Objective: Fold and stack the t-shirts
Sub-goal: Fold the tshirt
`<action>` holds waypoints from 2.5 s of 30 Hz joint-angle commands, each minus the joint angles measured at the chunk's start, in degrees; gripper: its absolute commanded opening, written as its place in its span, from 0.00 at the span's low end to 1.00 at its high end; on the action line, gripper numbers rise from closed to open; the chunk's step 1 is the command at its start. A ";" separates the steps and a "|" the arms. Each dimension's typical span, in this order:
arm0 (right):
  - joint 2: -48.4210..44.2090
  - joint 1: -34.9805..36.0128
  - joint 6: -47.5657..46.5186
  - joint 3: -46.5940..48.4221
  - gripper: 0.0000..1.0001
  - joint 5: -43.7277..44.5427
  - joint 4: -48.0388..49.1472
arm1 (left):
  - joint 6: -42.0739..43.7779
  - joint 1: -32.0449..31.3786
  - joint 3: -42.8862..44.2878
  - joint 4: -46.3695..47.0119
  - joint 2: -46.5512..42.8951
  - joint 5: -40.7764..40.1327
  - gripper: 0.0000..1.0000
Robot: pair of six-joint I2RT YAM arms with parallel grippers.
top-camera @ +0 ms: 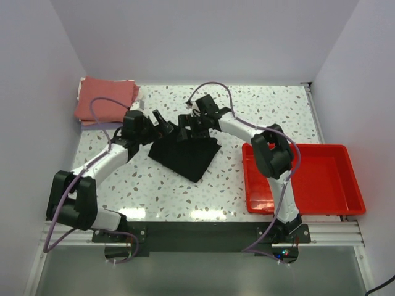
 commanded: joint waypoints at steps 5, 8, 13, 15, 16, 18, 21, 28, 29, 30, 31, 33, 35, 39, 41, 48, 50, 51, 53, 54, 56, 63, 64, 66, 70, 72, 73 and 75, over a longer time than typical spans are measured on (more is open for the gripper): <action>4.86 -2.09 2.68 3.80 0.99 1.74 6.46 | 0.64 -0.13 0.22 6.55 6.31 3.46 1.00; 6.18 -2.18 2.86 3.45 0.99 0.94 6.63 | 0.47 -0.13 -0.13 8.58 9.03 4.96 1.00; 6.71 -2.79 3.38 2.31 0.99 -1.60 7.69 | -0.06 -0.13 -0.92 10.69 13.00 8.21 1.00; 6.36 -3.15 3.30 2.13 0.99 -2.66 7.60 | 0.20 -0.13 -1.80 10.60 14.23 8.30 1.00; 6.01 -3.49 3.30 2.04 0.99 -3.27 7.51 | 0.29 -0.13 -2.15 9.91 14.41 7.95 1.00; 4.44 -3.94 2.77 1.87 0.99 -3.72 7.51 | 0.55 -0.13 -3.91 9.29 14.32 6.90 1.00; 2.68 -4.99 1.81 1.87 0.99 -5.91 6.55 | 0.47 -0.13 -7.16 9.37 13.27 6.54 1.00; -5.32 -5.87 -2.68 0.64 0.99 -8.55 1.98 | -1.29 -0.92 -17.26 7.70 3.44 5.23 1.00; -7.16 -5.87 -2.85 0.11 0.99 -9.07 1.89 | -1.29 -0.92 -17.45 7.09 0.12 4.27 1.00; -8.39 -5.87 -2.86 -1.28 0.99 -10.30 1.97 | -0.94 -0.92 -17.01 5.17 -1.57 3.74 1.00; -9.45 -5.78 -2.77 -2.34 0.99 -10.83 2.76 | -0.68 -0.92 -16.31 3.93 -3.15 3.21 1.00; -13.05 -5.87 -1.63 -6.02 0.99 -12.41 3.99 | 0.02 -0.92 -14.03 1.04 -7.29 1.89 1.00; -15.16 -5.87 -0.58 -8.23 0.99 -14.17 5.66 | 0.38 -1.01 -11.75 0.14 -10.62 1.19 1.00; -17.28 -5.69 0.83 -11.14 0.99 -15.23 7.51 | 1.69 -1.01 -7.61 0.14 -11.87 -0.57 1.00; -16.84 -5.69 1.88 -11.05 0.99 -15.06 8.21 | 1.79 -0.92 -5.50 1.19 -9.16 -0.49 1.00; -11.23 -5.69 3.73 -7.02 0.99 -15.67 9.53 | 4.07 -0.57 7.15 1.64 7.27 -0.23 1.00; -8.68 -5.70 4.43 -5.79 0.99 -15.85 9.62 | 4.16 -0.57 9.17 2.69 11.06 2.05 1.00; -7.71 -5.87 4.61 -4.56 0.99 -16.02 9.71 | 4.07 -0.57 9.44 4.17 12.03 2.23 1.00; -5.34 -6.05 4.96 -3.32 0.99 -16.11 9.80 | 4.33 -0.31 10.84 4.89 14.93 2.06 1.00; -4.55 -6.13 4.88 -1.67 0.99 -16.28 9.53 | 4.68 -0.13 11.64 4.63 16.15 1.89 1.00; -2.44 -6.83 4.79 -0.16 0.99 -16.29 8.22 | 5.12 0.57 14.61 3.05 19.50 0.66 1.00; 2.05 -9.73 5.23 1.69 0.99 -17.25 8.12 | 5.65 1.71 15.95 3.48 25.13 1.97 1.00; 2.49 -9.91 5.32 1.60 0.99 -17.60 8.39 | 5.57 1.80 15.52 3.48 25.83 1.89 1.00; 3.72 -10.61 5.49 0.90 0.99 -17.95 9.00 | 5.21 1.80 14.64 4.53 26.27 2.15 1.00; 5.74 -11.23 5.76 -0.24 0.99 -18.57 9.97 | 4.69 1.89 12.70 5.59 27.41 2.24 1.00; 6.62 -11.32 5.76 -0.77 0.99 -17.78 9.71 | 4.60 2.06 12.44 5.42 27.94 2.06 1.00; 6.89 -11.41 5.93 -1.12 0.99 -17.52 9.71 | 4.51 2.15 12.09 5.42 28.20 1.97 1.00; 7.15 -11.85 5.85 -1.82 0.99 -15.77 9.27 | 4.34 2.41 11.73 5.59 28.12 1.97 1.00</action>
